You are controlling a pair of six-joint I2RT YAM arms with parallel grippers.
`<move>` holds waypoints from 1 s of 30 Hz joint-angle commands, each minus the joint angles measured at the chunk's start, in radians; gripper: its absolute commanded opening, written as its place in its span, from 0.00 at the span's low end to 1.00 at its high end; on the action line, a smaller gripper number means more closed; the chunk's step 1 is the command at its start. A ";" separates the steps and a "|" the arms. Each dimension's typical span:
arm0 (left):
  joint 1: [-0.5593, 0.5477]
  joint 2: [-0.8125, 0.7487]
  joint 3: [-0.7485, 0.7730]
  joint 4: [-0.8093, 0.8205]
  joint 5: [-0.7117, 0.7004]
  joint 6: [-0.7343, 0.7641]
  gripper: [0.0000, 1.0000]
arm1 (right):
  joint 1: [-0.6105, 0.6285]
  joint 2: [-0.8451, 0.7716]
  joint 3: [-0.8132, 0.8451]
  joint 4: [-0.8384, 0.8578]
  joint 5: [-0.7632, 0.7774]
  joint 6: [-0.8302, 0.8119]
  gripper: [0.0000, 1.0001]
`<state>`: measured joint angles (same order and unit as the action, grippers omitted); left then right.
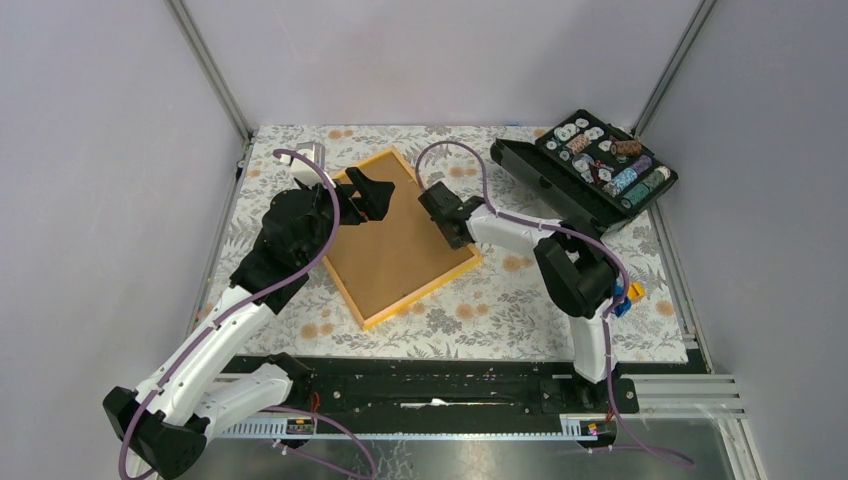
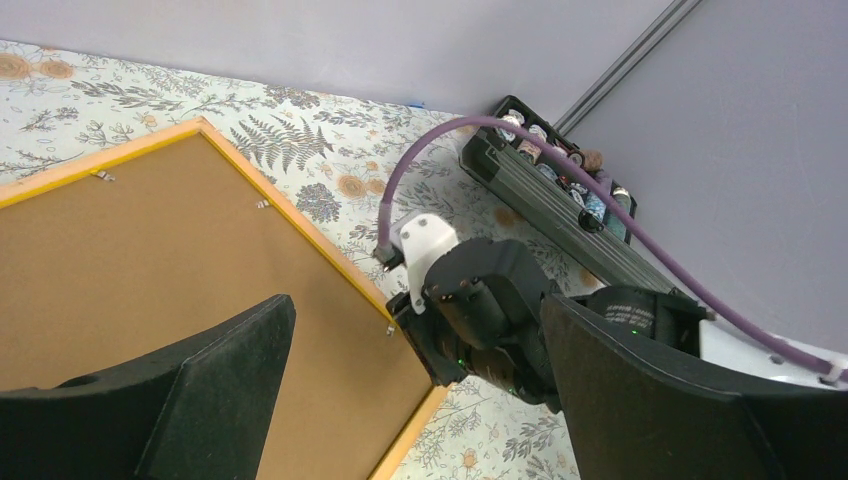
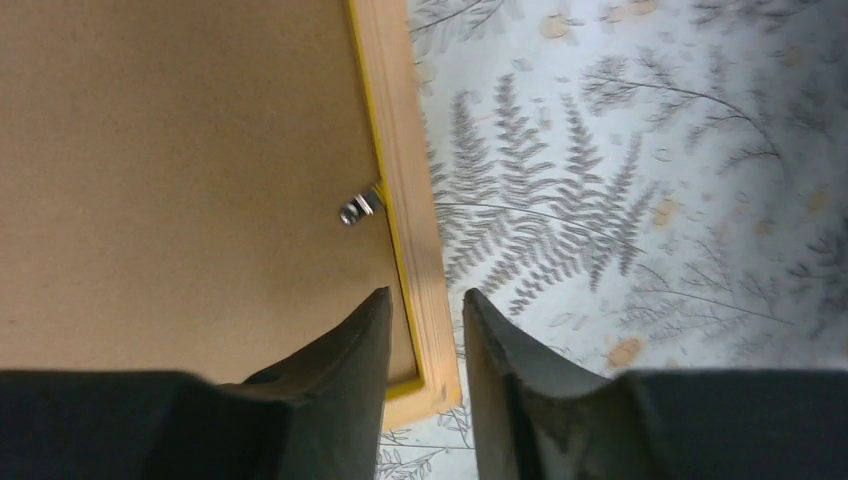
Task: Put the photo into the frame
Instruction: Adjust the photo frame at the center of the board.
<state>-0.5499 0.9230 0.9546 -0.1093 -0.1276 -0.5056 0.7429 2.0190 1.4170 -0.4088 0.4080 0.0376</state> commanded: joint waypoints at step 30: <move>0.010 -0.054 -0.002 0.057 0.000 0.001 0.98 | -0.016 -0.085 -0.099 -0.175 -0.173 1.254 0.61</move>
<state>-0.5461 0.8852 0.9546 -0.1028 -0.1337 -0.5056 0.7380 1.8744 1.2491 -0.5804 0.2150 1.2545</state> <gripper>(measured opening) 0.981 0.653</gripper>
